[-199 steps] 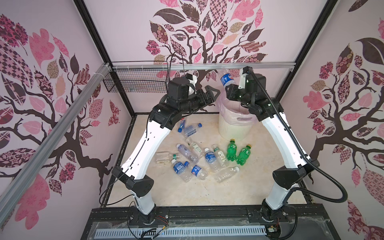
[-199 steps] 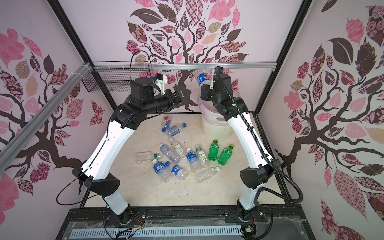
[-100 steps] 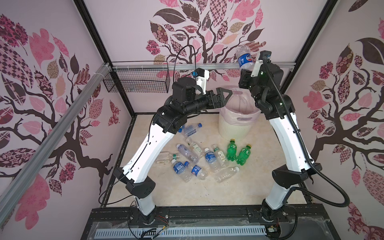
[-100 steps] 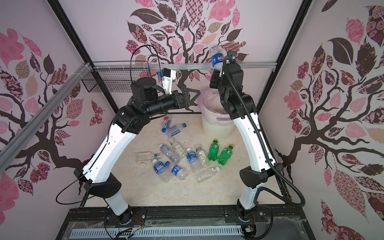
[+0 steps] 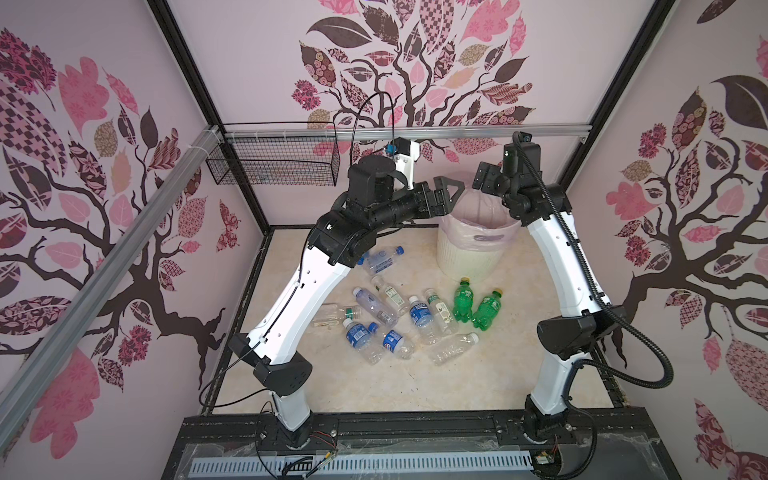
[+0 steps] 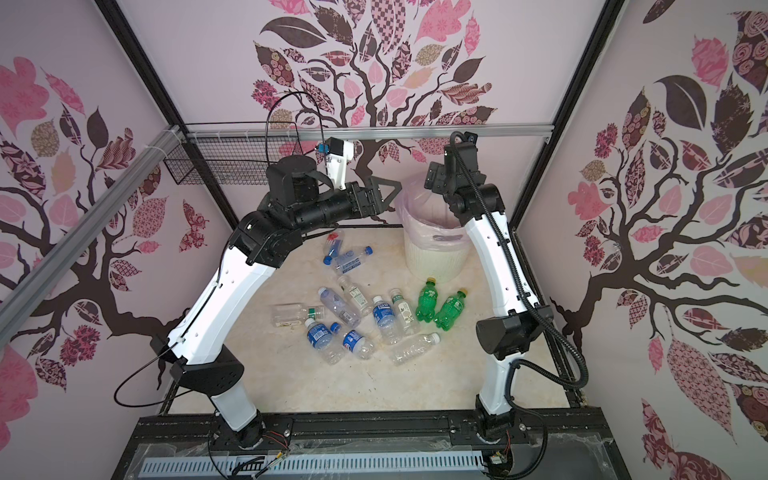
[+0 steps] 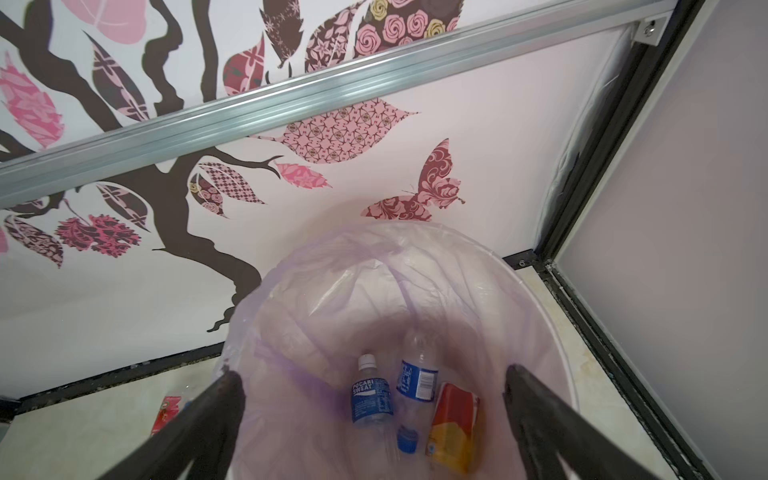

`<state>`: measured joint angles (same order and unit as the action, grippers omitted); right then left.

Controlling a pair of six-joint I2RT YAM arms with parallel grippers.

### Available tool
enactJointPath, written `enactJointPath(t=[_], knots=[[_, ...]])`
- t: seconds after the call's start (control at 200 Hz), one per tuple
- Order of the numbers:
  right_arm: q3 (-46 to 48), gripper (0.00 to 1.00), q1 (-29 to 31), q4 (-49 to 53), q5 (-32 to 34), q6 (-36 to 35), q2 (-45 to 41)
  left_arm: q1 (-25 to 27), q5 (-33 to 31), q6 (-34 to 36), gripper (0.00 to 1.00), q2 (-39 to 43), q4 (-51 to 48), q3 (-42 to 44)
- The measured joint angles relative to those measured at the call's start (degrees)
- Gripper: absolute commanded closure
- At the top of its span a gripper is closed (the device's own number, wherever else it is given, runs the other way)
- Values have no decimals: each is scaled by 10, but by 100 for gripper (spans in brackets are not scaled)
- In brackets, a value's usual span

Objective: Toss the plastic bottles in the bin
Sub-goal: 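Open the right gripper above the bin to drop the bottle, then withdraw the right gripper from the bin while the left gripper moves to a green-capped bottle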

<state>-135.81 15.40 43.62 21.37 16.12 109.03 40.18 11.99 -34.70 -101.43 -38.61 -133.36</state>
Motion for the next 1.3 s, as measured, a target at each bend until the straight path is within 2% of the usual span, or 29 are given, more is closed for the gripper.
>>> enactJointPath(t=[0.36,0.64,1.01,1.21,1.3], knots=[[0,0,4,9,-7,6,0,0,-8,-3,3,-7,-3,0],[23,0,4,10,-17,6,-8,0,-43,-9,3,-4,-25,5],[76,0,13,7,-50,16,-46,0,-146,-9,3,119,-3,217],[131,0,50,-4,-52,15,-74,-6,-209,-9,3,176,1,305],[154,1,72,-7,-52,15,-81,-26,-219,-19,3,199,4,336]])
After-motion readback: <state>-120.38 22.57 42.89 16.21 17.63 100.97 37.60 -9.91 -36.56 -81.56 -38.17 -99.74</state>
